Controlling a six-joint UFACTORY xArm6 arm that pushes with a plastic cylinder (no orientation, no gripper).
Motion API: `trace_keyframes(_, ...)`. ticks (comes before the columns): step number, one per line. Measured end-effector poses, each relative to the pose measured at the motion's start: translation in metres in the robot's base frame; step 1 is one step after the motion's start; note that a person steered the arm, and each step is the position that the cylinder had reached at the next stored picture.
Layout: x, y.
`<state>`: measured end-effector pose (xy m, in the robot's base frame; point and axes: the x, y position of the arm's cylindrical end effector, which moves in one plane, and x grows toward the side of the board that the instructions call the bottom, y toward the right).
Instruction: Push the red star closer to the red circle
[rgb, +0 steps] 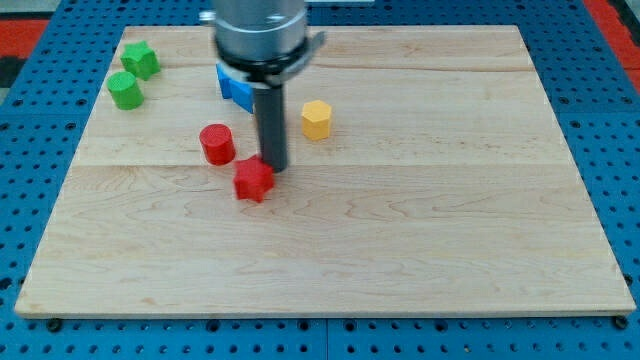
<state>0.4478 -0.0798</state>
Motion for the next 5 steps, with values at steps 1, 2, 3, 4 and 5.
trace_keyframes(1,0.011,-0.019)
trace_keyframes(2,0.023,0.021)
trace_keyframes(3,0.061,0.017)
trace_keyframes(4,0.065,-0.056)
trace_keyframes(5,0.035,-0.067)
